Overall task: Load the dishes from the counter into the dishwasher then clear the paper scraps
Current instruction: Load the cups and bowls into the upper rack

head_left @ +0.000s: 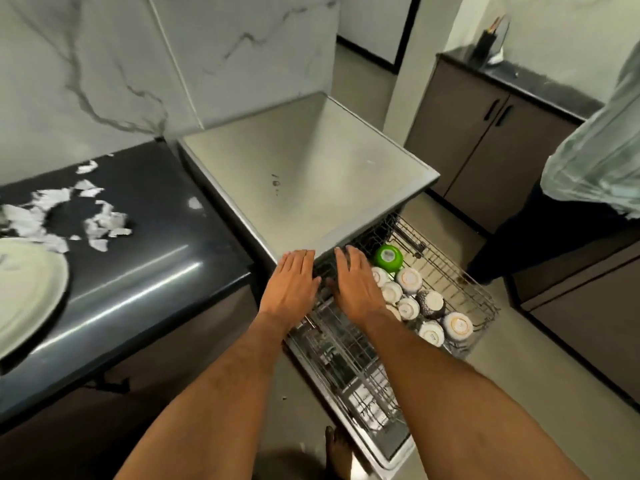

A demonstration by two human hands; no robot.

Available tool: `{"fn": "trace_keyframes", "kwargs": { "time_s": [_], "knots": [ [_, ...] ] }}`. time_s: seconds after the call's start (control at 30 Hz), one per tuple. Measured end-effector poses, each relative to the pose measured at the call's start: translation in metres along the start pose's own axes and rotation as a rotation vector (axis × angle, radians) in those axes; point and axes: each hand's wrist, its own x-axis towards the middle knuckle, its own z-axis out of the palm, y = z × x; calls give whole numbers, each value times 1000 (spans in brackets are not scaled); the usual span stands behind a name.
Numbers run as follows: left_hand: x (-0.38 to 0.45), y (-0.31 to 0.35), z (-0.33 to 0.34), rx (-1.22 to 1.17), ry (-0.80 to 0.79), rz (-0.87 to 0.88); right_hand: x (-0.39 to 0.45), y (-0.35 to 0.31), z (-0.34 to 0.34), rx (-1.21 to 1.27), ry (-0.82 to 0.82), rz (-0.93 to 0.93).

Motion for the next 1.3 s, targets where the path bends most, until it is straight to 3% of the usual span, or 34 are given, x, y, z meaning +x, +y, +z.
{"fn": "trace_keyframes", "kwargs": {
  "time_s": [0.33,0.5,0.93,1.3],
  "knots": [
    [-59,-126,-103,50,223,-216,39,-155,-43,-39,206,-262],
    [-96,-196,-136,93,281,-361,61,-235,-47,-47,229,-378],
    [-158,-337,-169,191,355,-636,121,-403,-28,-2,183,-674],
    [-148,-459,-151,175,316,-839,215,-514,15,98,43,-821]
  ]
}}
